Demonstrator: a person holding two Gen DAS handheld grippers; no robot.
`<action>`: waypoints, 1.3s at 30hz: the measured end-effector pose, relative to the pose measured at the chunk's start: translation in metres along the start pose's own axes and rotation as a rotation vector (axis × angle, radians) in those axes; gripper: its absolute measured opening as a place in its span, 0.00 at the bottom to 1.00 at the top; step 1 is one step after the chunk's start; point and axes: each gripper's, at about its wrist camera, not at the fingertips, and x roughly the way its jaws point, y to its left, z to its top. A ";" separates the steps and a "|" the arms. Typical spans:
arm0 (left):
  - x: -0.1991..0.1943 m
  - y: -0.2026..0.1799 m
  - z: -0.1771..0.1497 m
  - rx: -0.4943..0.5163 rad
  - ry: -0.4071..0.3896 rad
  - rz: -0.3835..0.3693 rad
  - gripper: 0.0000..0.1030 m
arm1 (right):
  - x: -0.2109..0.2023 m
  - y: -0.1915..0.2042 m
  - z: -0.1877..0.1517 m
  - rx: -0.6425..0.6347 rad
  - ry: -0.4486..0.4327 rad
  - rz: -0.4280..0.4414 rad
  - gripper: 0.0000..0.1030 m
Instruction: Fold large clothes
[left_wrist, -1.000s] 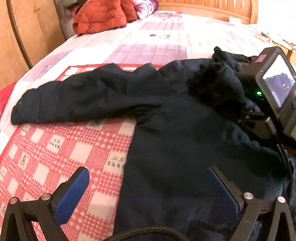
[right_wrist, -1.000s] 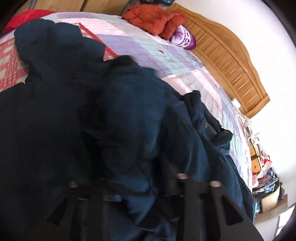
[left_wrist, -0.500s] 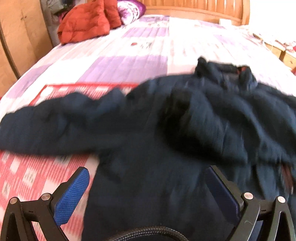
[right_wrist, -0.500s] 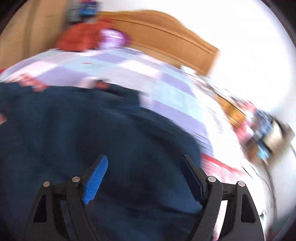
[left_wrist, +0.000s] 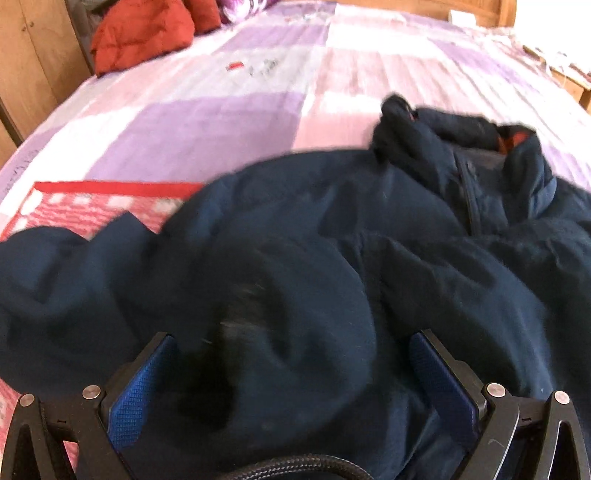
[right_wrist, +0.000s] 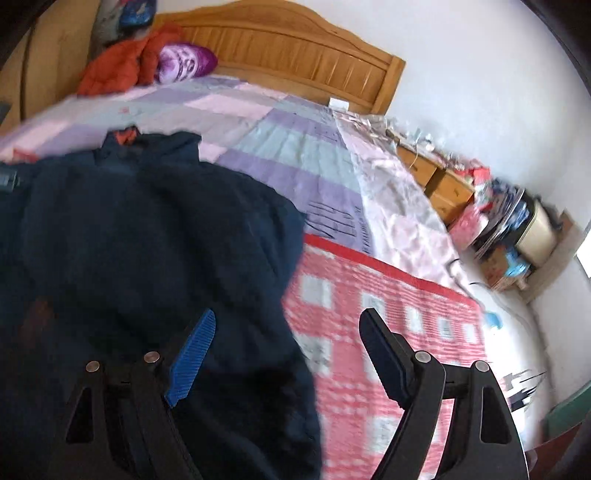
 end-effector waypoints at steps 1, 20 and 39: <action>0.003 -0.002 -0.002 -0.003 0.007 0.003 1.00 | 0.005 0.000 -0.003 -0.023 0.021 0.002 0.81; 0.004 -0.060 -0.007 0.064 0.012 0.011 1.00 | 0.061 -0.065 -0.030 0.281 0.154 0.070 0.65; 0.021 -0.093 0.018 0.122 -0.027 -0.085 1.00 | 0.097 0.082 0.097 0.043 0.039 0.196 0.59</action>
